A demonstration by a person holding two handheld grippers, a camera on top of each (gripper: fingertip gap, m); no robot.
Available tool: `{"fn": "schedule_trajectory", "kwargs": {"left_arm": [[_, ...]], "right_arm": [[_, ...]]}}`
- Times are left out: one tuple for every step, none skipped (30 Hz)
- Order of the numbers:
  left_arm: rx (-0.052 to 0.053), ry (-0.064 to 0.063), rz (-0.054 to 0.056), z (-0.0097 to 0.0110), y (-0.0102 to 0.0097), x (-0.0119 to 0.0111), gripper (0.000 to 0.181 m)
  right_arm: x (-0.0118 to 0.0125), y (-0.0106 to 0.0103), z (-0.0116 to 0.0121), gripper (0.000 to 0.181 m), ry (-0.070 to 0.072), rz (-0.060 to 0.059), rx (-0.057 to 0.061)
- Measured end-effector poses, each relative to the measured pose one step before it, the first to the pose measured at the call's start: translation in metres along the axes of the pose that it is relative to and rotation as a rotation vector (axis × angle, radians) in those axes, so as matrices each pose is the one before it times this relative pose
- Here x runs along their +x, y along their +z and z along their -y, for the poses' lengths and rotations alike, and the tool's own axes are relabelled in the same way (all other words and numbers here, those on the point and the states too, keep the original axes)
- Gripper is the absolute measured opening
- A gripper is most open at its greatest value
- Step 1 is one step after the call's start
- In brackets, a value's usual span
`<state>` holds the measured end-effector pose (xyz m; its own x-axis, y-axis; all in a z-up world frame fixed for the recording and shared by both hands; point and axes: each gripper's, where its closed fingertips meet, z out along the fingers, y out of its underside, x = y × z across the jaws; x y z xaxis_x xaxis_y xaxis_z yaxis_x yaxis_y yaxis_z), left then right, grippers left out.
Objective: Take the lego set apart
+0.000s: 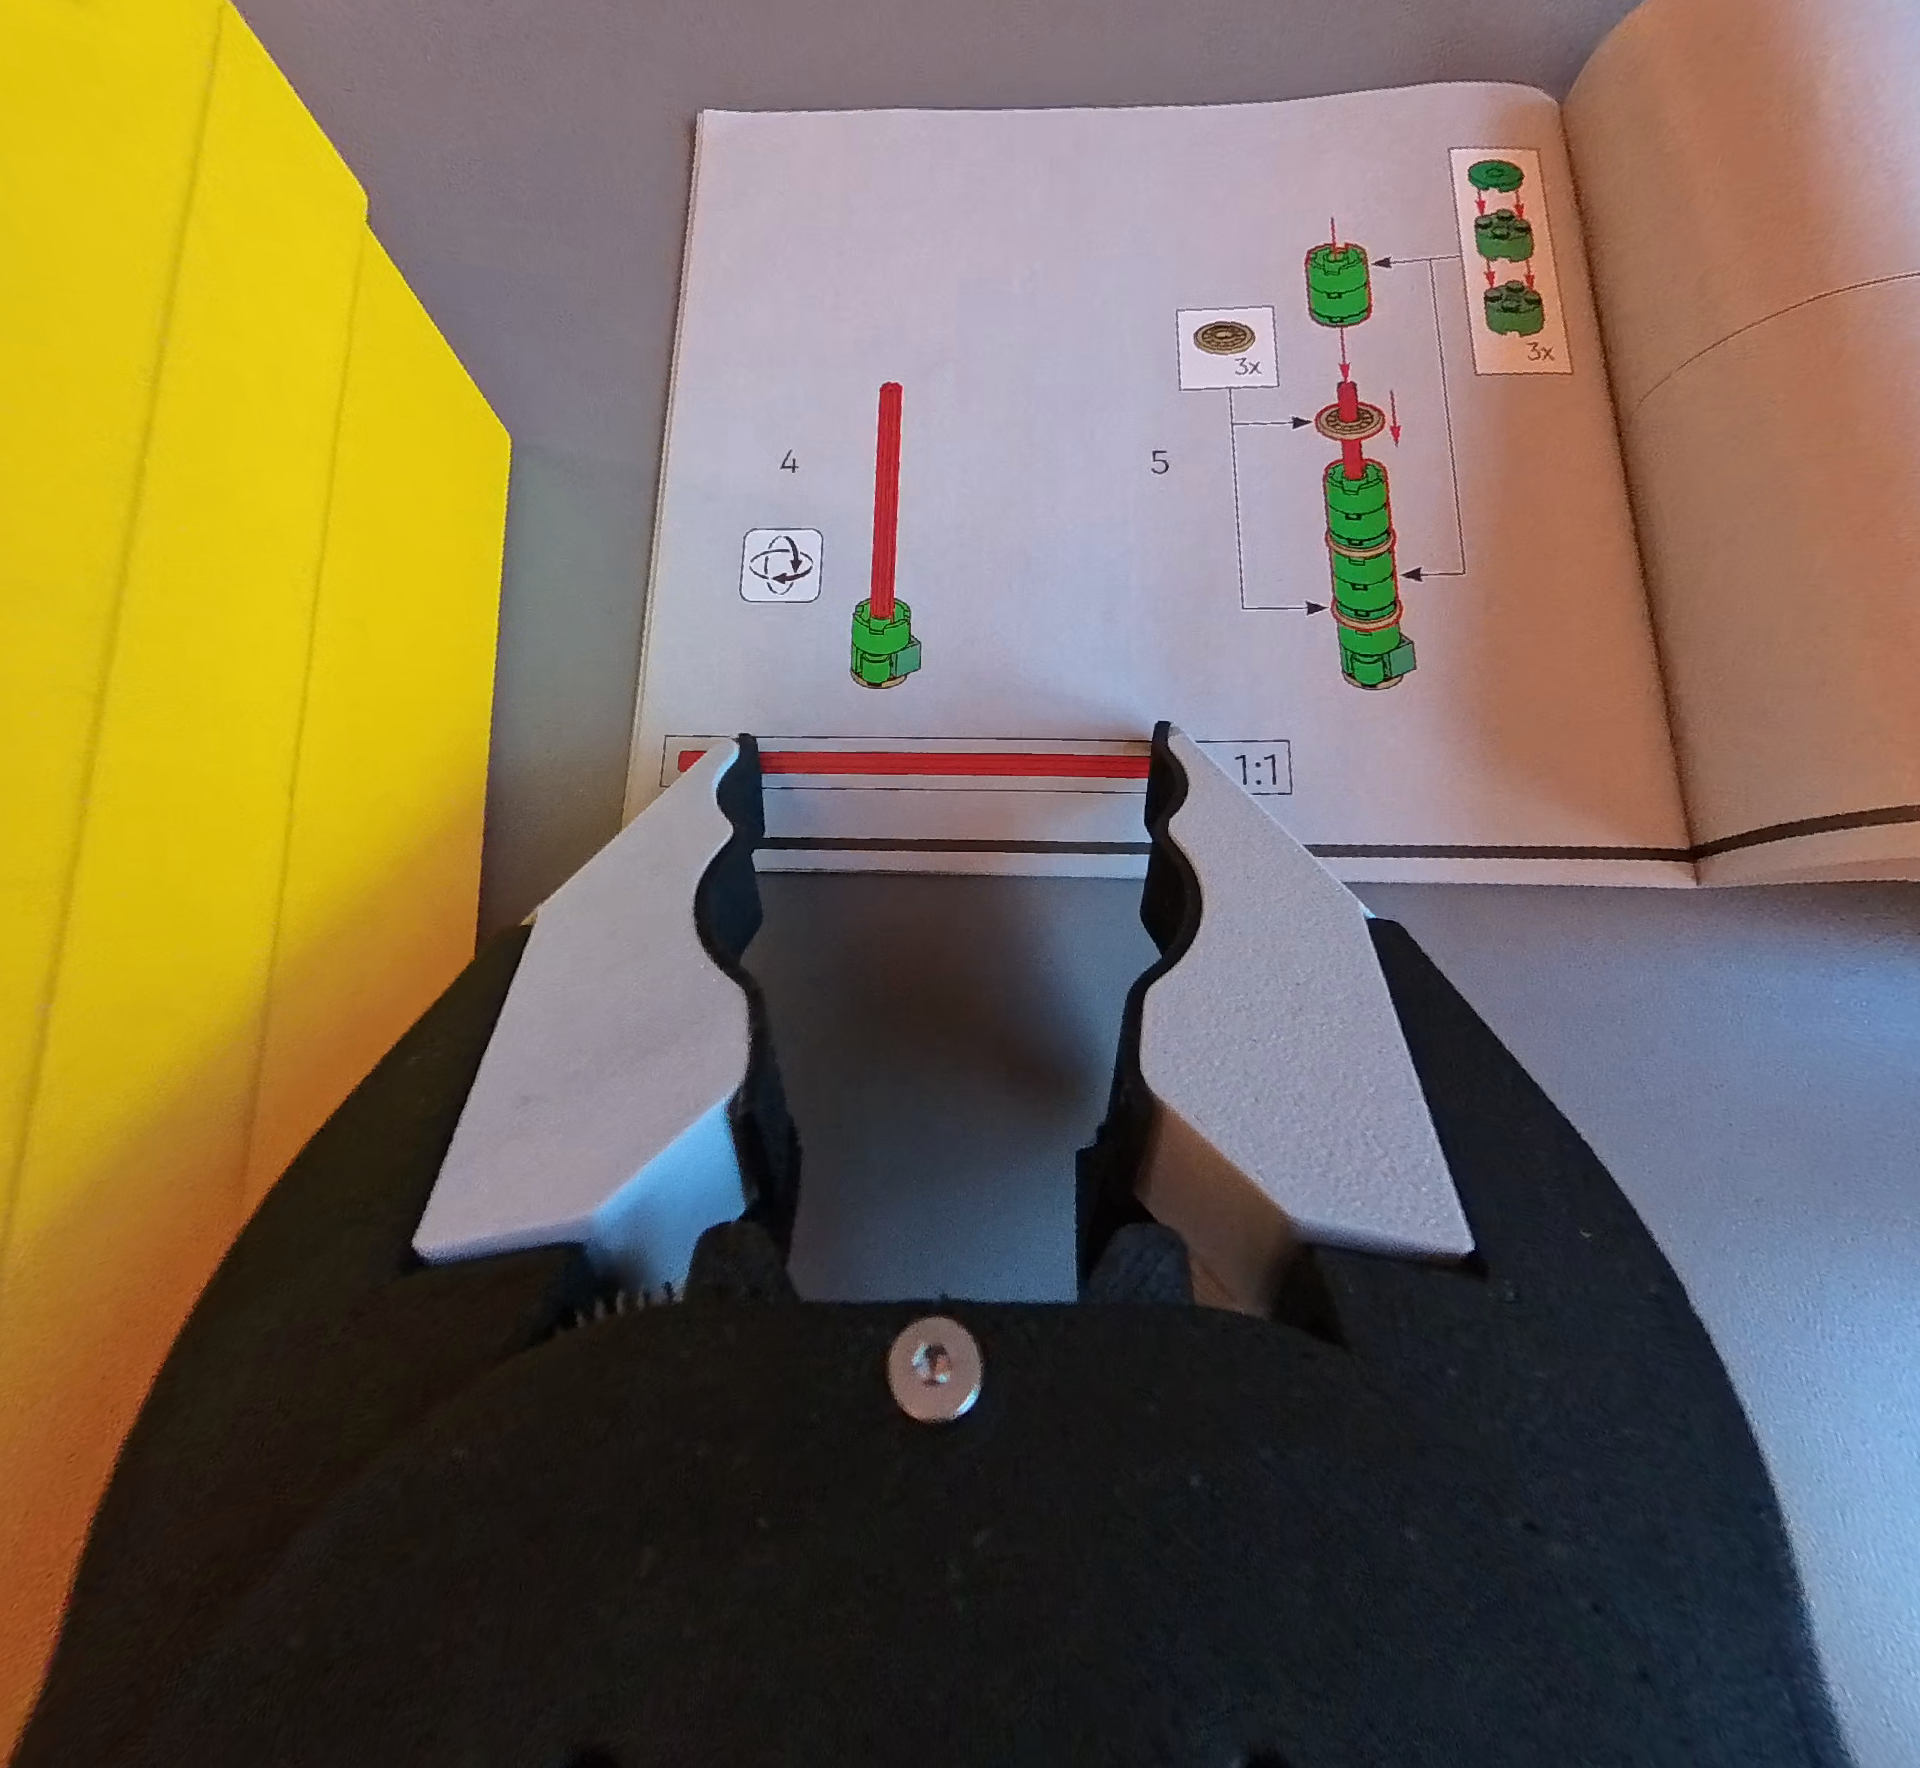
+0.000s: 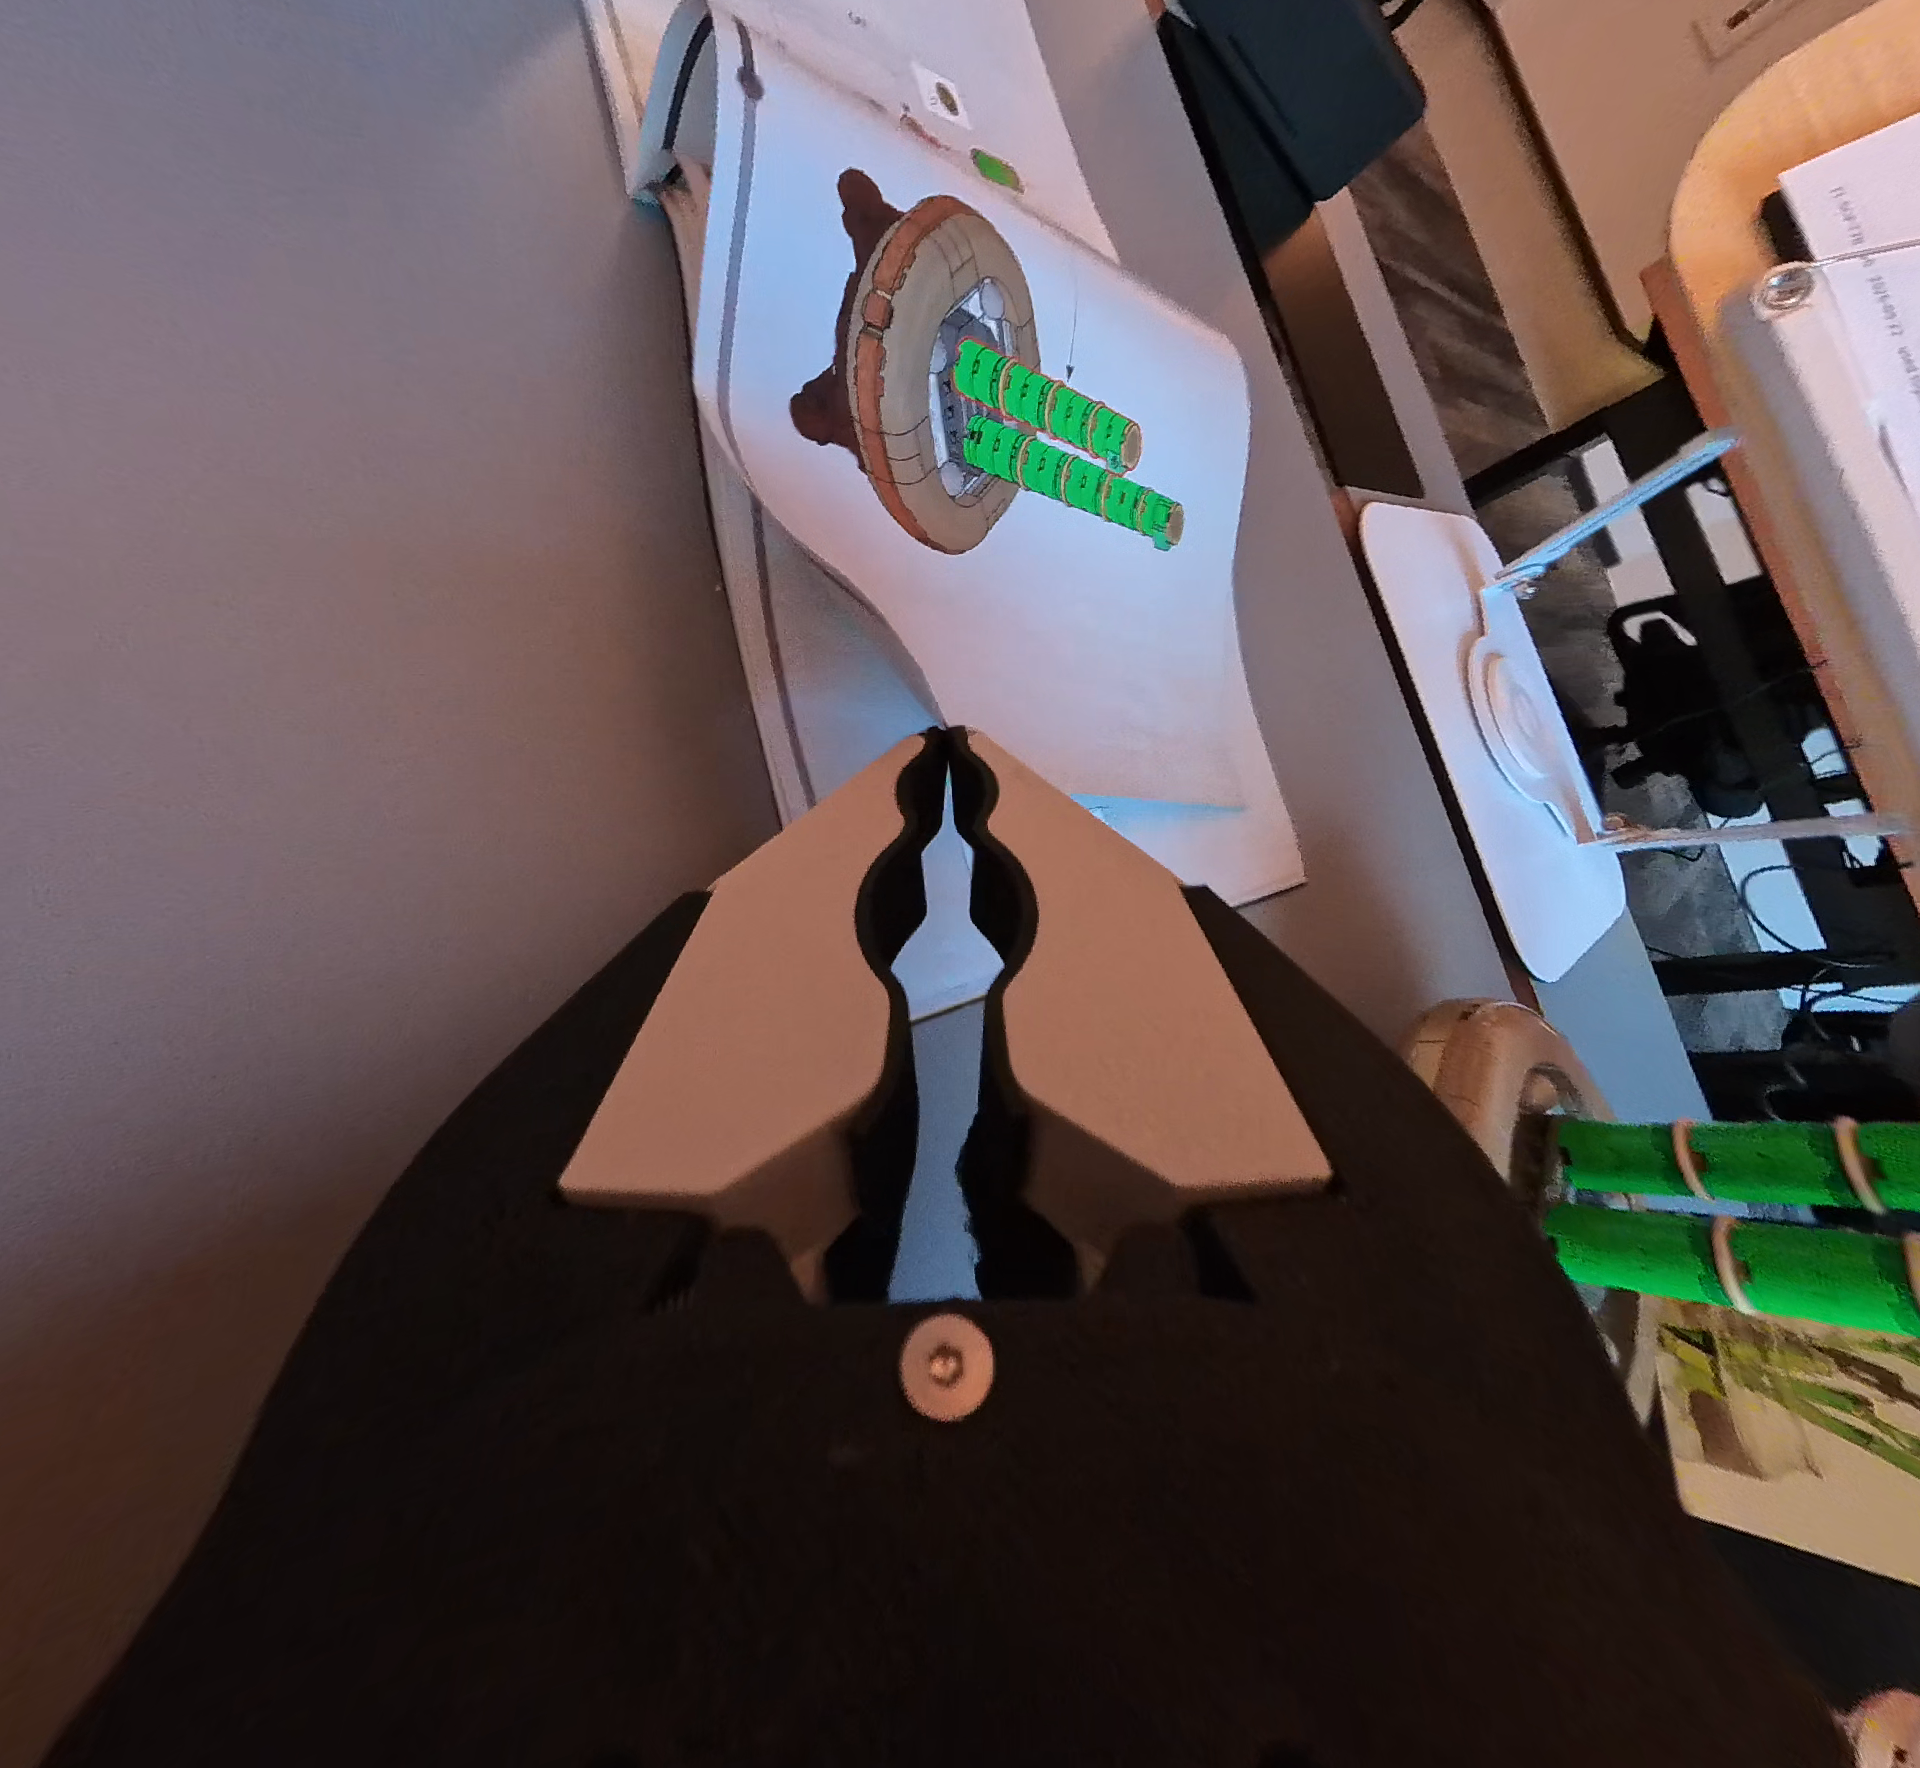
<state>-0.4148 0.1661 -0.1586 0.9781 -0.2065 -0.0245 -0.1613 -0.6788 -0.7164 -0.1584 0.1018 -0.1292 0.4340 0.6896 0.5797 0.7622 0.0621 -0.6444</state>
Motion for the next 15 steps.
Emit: {"fn": "schedule_trajectory", "kwargs": {"left_arm": [[0.0001,0.0003,-0.0013,0.00015,0.00015,0.00012,0.073],[0.0003,0.0009,-0.0007,0.00012,0.0001,0.00011,0.073],[-0.0003,0.0004,-0.0001,0.00005,0.00007,0.00007,0.073],[0.0007,0.0003,-0.0002,0.0001,0.00005,0.00001,0.073],[0.0011,0.0011,-0.0009,-0.00002,0.00004,0.00029,0.073],[0.0014,0.0016,-0.002,0.00018,0.00007,0.00048,0.072],[0.0013,0.0016,-0.0017,0.0001,-0.00001,0.00047,0.071],[0.0013,0.0011,-0.0012,0.00009,0.00013,0.00042,0.07],[0.0014,0.0004,-0.001,0.00014,0.00004,0.00024,0.07],[0.0014,0.0007,-0.0008,0.00003,0.00006,0.0004,0.069],[0.0015,0.0007,-0.0013,0.00021,0.00009,0.00054,0.068],[0.0021,0.002,-0.0031,0.00027,0.00009,0.00092,0.065],[0.0027,0.0046,-0.005,0.00042,-0.00009,0.00144,0.059],[0.0026,0.0062,-0.0053,0.00038,0.00001,0.00156,0.054],[0.0018,0.0056,-0.0048,0.00029,0.00012,0.00161,0.05]], "right_arm": [[0.00213,-0.00207,0.0015,0.0,0.0043,-0.0051,0.0072],[0.00185,-0.00216,0.00144,0.0,0.0044,-0.0048,0.0064],[0.00163,-0.00189,0.00096,0.0,0.0032,-0.0042,0.0031],[0.00136,-0.00156,-0.00022,0.001,0.0011,-0.0043,-0.0036],[0.00088,-0.00119,-0.00103,0.001,-0.0017,-0.0032,-0.0093],[0.00054,-0.00103,-0.00109,0.002,-0.0051,-0.002,-0.0084],[0.00045,-0.0009,-0.00083,0.004,-0.0048,-0.0015,-0.0065],[-0.00035,-0.00062,-0.00117,0.006,0.0011,0.005,-0.0091],[-0.0001,-0.00039,-0.0011,0.008,0.0067,0.0049,-0.0093],[0.00036,-0.0005,-0.0005,0.01,0.0065,0.002,-0.0043],[0.00024,-0.00049,-0.00048,0.012,0.0052,0.0029,-0.0033],[0.00045,-0.00034,-0.00096,0.014,0.0042,0.0017,-0.0053],[0.00071,-0.00051,-0.00102,0.016,0.0021,-0.001,-0.0053],[0.00087,-0.00056,-0.00096,0.017,0.0011,-0.0016,-0.0059],[0.00075,-0.00067,-0.00118,0.019,0.0017,-0.0003,-0.0064]]}}
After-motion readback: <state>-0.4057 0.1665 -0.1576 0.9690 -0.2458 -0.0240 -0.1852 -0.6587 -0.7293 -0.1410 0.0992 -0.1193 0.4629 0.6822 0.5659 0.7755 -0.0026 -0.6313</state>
